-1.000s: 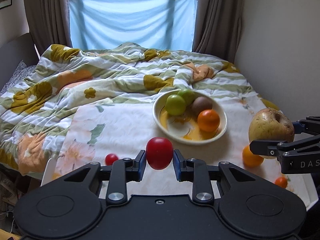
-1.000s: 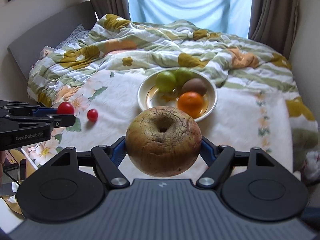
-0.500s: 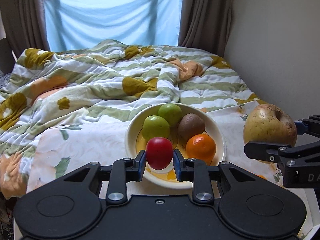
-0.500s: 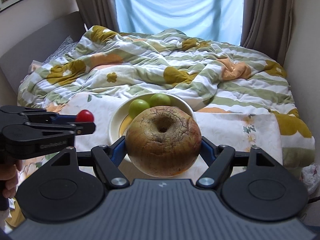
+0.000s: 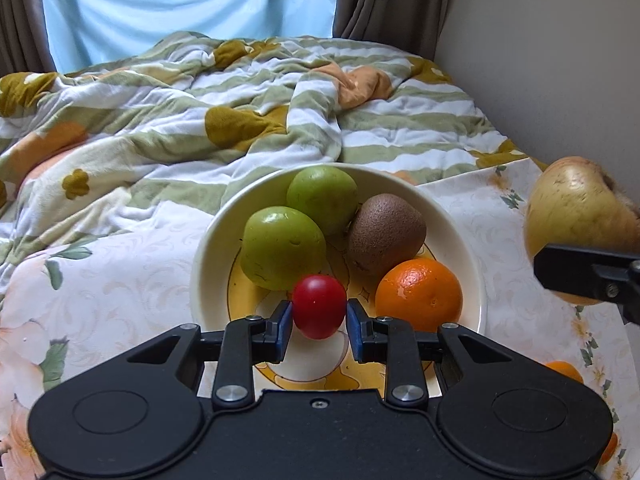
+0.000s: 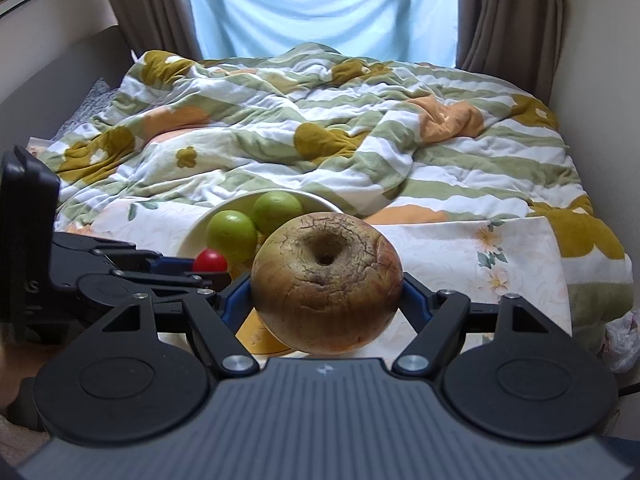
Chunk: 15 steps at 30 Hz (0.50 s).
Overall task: Organize fruits
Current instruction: 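Carry the tomato into the bowl and open the left tool while the right tool carries the apple, then lower the yellow apple into the bowl and open the right tool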
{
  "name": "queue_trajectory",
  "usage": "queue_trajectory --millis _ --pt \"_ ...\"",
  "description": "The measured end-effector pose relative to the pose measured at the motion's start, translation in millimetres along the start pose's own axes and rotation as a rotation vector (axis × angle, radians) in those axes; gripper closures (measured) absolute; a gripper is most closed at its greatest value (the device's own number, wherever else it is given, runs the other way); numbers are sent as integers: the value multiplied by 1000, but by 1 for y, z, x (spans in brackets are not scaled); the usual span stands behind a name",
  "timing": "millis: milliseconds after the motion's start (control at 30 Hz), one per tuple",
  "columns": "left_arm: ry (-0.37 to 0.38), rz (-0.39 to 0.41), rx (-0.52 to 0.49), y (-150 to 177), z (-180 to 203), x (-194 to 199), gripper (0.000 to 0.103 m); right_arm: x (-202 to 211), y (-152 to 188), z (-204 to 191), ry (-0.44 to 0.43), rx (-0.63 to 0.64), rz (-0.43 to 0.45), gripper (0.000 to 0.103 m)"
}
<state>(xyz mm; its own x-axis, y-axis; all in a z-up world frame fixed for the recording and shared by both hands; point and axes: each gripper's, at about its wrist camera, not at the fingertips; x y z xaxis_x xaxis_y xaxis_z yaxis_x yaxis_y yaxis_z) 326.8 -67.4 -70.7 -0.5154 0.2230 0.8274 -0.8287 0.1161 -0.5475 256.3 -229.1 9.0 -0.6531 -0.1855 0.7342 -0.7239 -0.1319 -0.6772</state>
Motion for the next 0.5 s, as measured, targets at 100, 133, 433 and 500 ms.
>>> queue_trajectory --millis 100,133,433,500 --pt "8 7 -2 1 -1 0 47 -5 -1 5 8 -11 -6 13" --pt "4 16 -6 1 -2 1 24 -6 -1 6 9 -14 -7 13" --pt "-57 29 -12 7 -15 24 5 -10 -5 5 7 -10 -4 13" --pt "-78 29 -6 12 -18 31 5 -11 -7 1 -7 0 -3 13"
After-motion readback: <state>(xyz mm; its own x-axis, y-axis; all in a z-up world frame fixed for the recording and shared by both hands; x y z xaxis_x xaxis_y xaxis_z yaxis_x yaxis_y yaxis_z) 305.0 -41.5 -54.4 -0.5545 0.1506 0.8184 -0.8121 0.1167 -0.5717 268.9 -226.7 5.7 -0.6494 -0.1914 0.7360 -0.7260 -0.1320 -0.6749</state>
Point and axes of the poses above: each gripper's, at about its wrist camera, not at the fingertips, and x roughly against the way its jaws point, z to its right, y to its underside, and after that the axes turned 5 degrees about x, right-handed
